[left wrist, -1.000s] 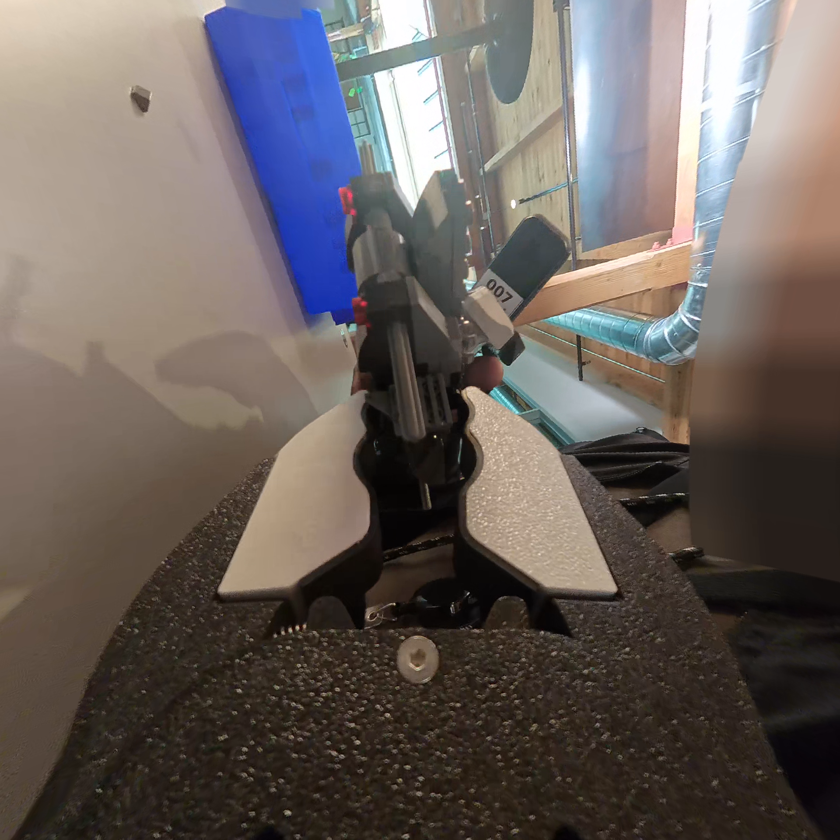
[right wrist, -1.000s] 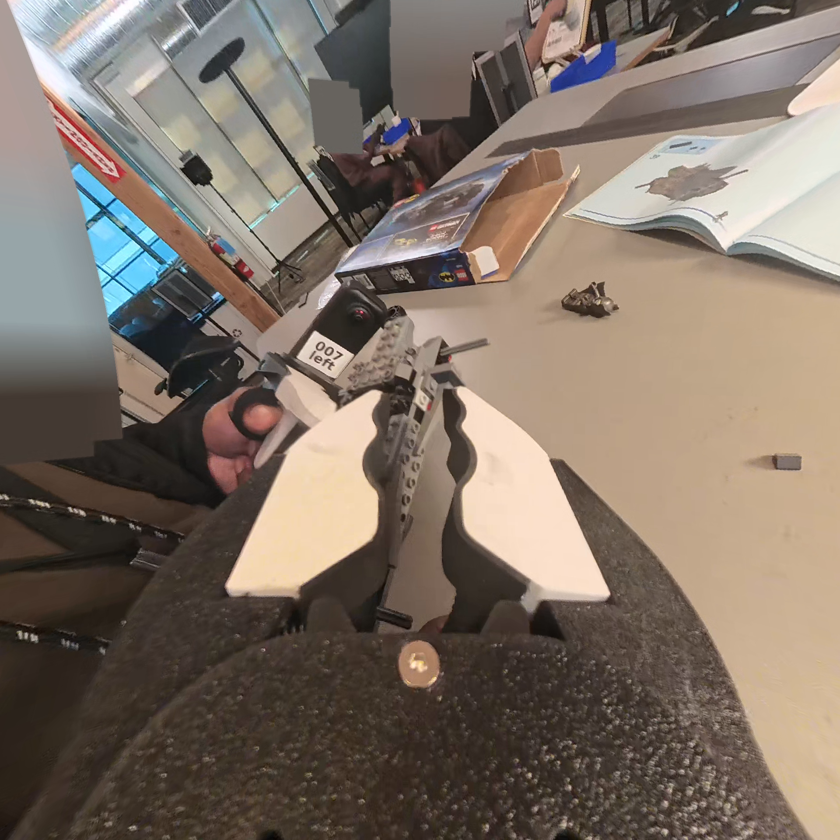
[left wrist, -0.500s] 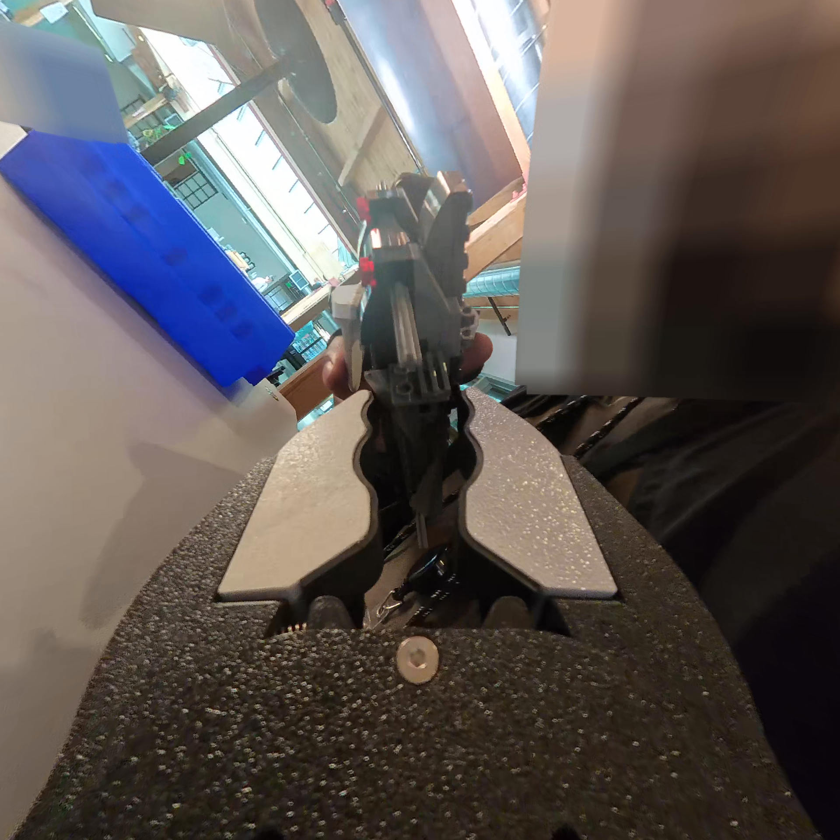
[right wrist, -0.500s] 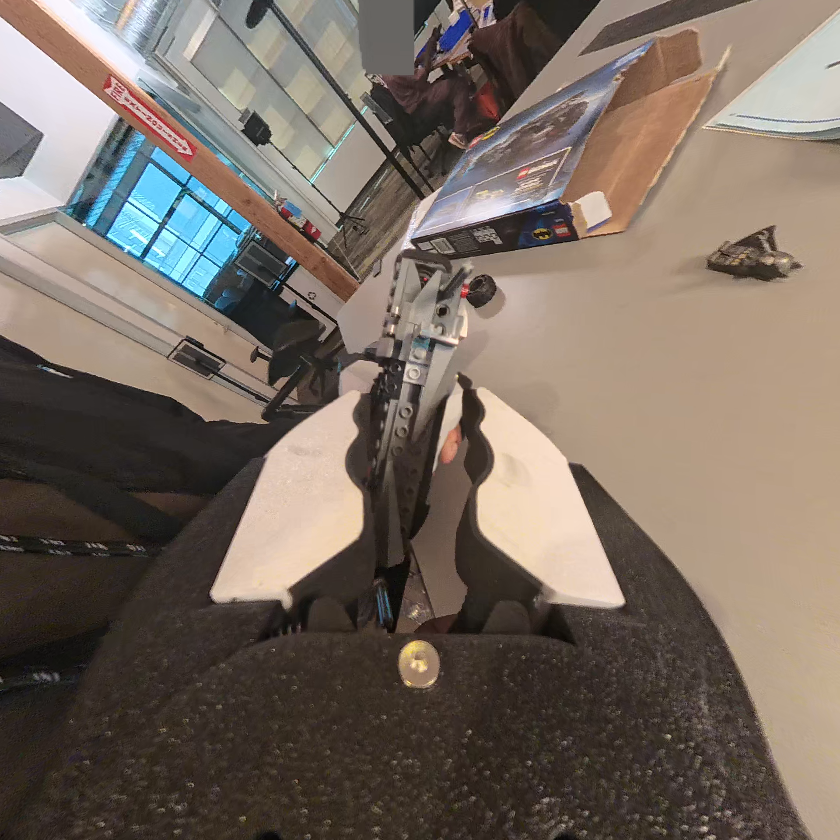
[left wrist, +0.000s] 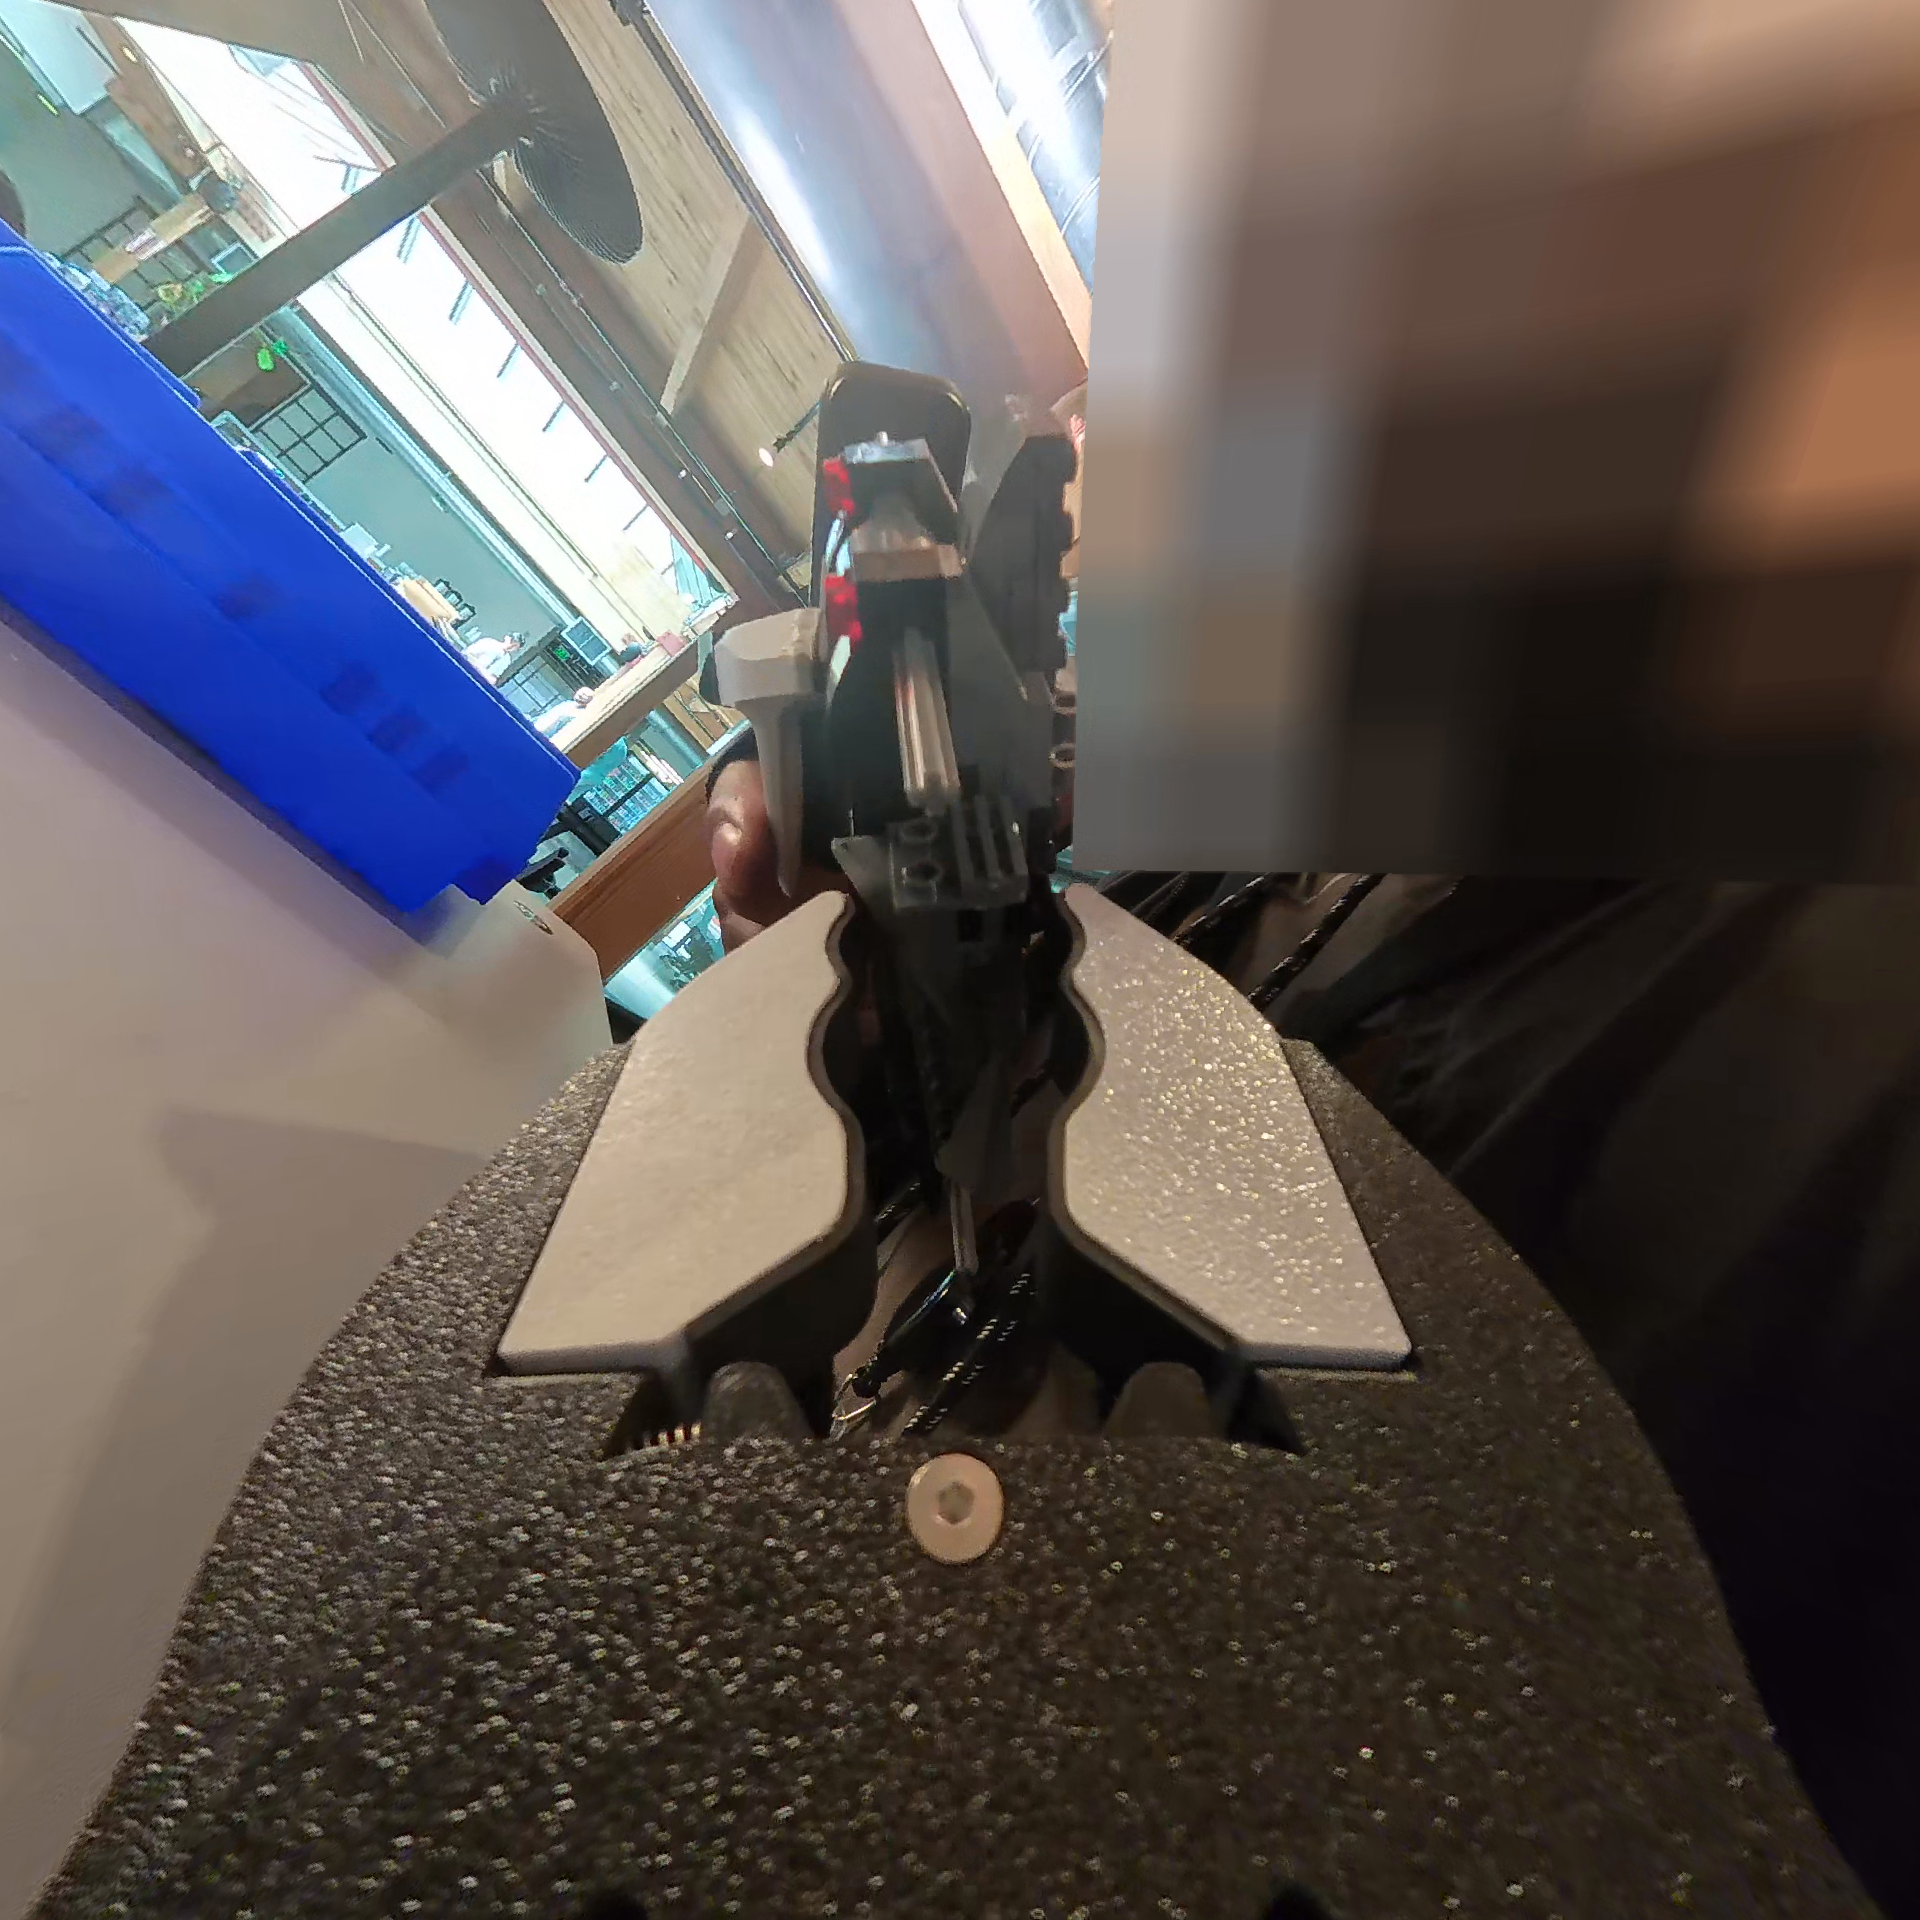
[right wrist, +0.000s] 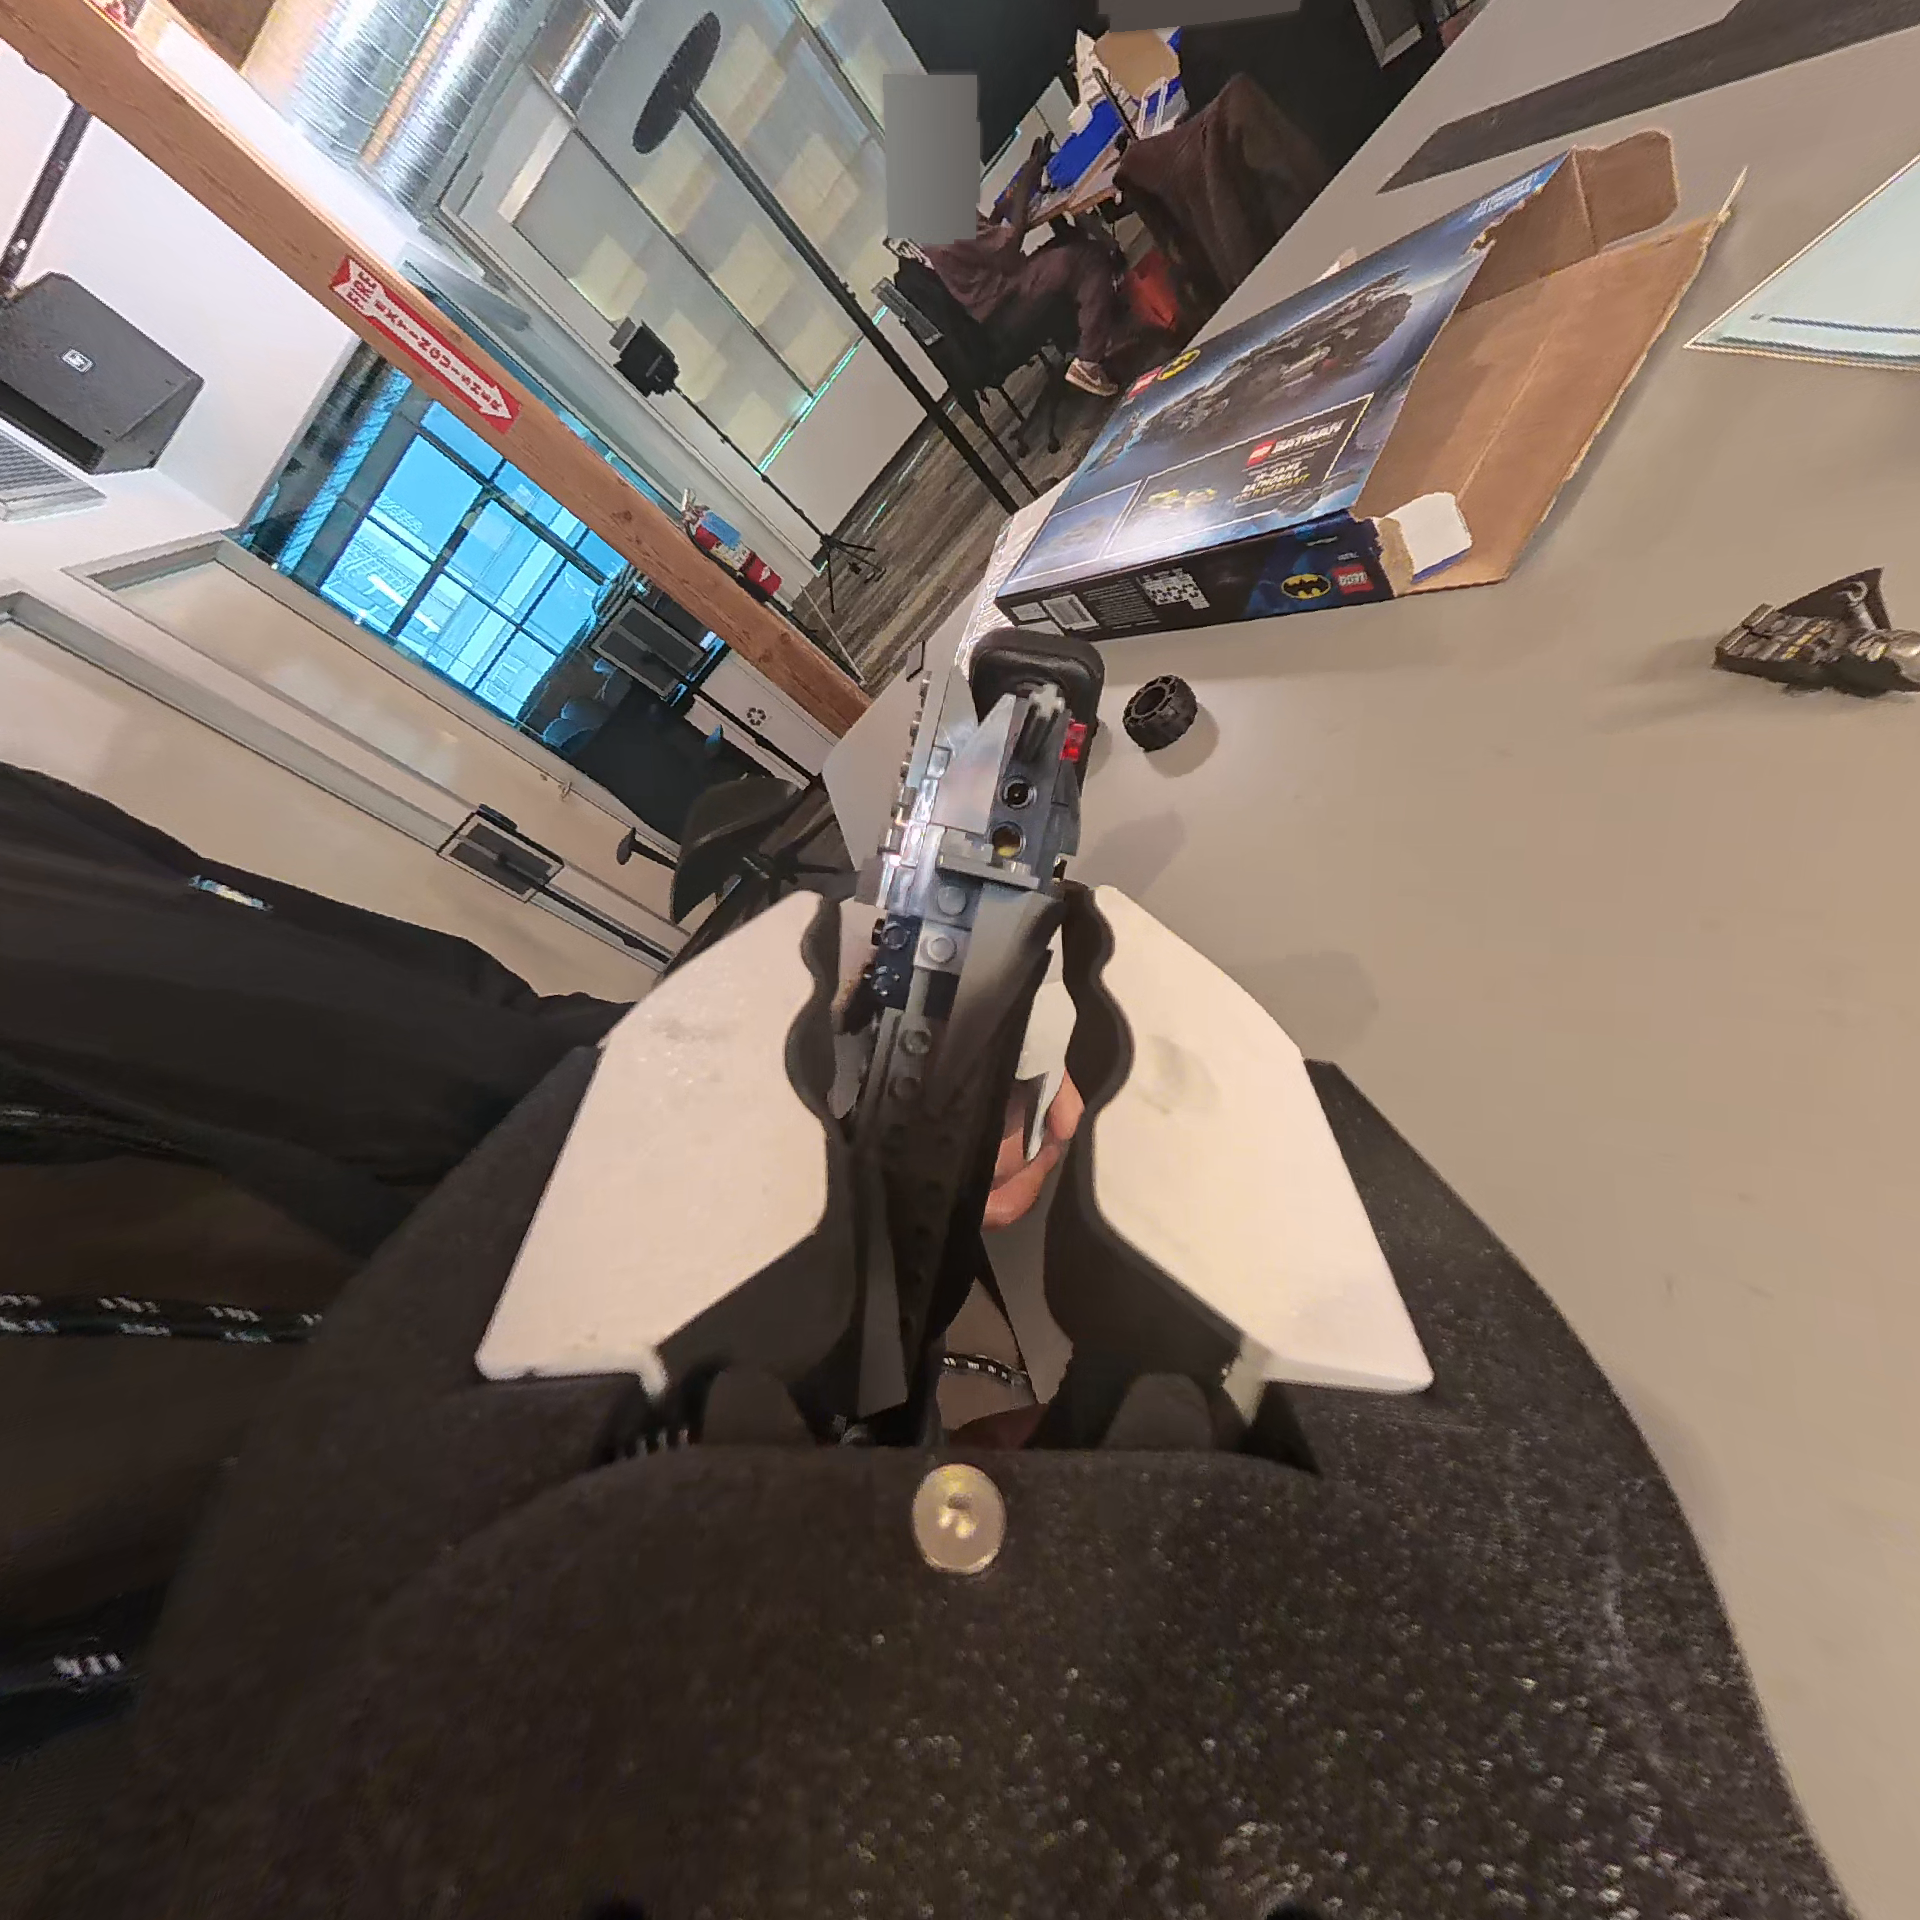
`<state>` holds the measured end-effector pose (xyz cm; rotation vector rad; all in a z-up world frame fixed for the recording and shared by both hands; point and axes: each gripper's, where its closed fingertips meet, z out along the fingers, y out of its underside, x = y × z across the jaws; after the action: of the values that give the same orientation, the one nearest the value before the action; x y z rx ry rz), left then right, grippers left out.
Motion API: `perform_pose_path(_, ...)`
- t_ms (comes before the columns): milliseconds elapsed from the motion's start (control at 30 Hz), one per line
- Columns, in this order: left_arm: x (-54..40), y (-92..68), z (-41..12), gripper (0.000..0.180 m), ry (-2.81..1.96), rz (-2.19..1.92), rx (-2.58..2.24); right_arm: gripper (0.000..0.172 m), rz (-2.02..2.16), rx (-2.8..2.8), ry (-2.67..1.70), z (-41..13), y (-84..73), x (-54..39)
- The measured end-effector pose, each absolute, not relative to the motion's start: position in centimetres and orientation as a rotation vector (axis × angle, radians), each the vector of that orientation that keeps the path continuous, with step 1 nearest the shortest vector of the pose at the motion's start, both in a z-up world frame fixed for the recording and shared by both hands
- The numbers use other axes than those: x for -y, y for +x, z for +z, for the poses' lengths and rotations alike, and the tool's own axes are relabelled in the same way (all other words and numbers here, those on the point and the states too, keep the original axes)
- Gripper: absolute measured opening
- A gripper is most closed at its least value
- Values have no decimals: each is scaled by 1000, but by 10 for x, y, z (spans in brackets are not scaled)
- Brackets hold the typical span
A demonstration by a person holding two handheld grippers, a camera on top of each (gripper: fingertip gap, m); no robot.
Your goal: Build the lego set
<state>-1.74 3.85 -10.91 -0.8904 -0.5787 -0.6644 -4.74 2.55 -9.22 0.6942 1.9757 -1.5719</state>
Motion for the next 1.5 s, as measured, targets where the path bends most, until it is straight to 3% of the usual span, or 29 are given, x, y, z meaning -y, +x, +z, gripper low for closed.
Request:
perform_pose_path(867,-45,-19,-123,34,-1087,-535,649,38,-1580,-1944,761,-103,-53,-34)
perform_pose_path(900,-46,-25,-128,34,-1094,-545,709,40,-1572,-1973,799,-110,-61,-37)
perform_pose_path(967,-46,-38,-143,34,-1104,-589,863,60,-1547,-2004,861,-124,-72,-44)
perform_pose_path(1100,-44,-50,-164,34,-1099,-666,1048,62,-1447,-1992,954,-155,-80,-56)
perform_pose_path(1233,-44,-50,-161,34,-1070,-707,1041,54,-1348,-1854,911,-170,-65,-50)
perform_pose_path(1367,-45,-50,-162,34,-1098,-722,1041,28,-1322,-1784,844,-171,-56,-42)
perform_pose_path(1500,-43,-53,-162,34,-1104,-697,1056,28,-1352,-1729,874,-170,-59,-40)
